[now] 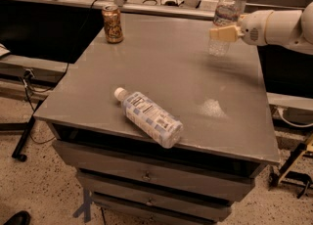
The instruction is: Move water bottle near blue plastic bottle
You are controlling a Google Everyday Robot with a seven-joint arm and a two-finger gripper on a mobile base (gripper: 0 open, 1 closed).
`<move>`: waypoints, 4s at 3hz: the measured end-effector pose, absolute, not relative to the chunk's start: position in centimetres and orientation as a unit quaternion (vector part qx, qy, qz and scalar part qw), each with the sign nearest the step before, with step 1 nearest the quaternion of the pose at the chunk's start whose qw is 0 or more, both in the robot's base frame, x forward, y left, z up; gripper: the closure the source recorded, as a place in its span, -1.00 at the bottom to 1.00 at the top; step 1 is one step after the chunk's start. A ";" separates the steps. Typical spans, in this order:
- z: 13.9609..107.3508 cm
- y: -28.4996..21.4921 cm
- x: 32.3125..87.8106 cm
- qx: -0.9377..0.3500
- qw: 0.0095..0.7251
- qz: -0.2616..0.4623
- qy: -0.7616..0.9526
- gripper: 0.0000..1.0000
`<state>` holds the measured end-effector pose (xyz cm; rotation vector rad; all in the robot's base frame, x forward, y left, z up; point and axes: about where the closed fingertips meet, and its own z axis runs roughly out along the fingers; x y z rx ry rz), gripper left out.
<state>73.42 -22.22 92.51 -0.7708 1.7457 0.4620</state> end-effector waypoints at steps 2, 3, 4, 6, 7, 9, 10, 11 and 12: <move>90.5 -13.8 66.5 -0.358 0.526 0.293 0.714 1.00; 89.6 -10.1 62.3 -0.373 0.506 0.340 0.699 1.00; 90.1 -7.1 59.0 -0.390 0.497 0.374 0.679 1.00; 90.7 -3.5 55.1 -0.425 0.492 0.403 0.644 0.65; 90.0 -3.0 54.4 -0.437 0.489 0.404 0.638 0.17; 89.0 -2.6 53.8 -0.453 0.486 0.404 0.629 -0.76; 88.8 -2.6 53.7 -0.458 0.486 0.404 0.625 -1.00; 89.3 -3.0 53.7 -0.463 0.491 0.398 0.621 -1.00; 90.1 -3.5 53.9 -0.470 0.499 0.387 0.617 -1.00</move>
Offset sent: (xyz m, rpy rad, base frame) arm -0.1371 0.1396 -0.0441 0.1684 0.1443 0.3132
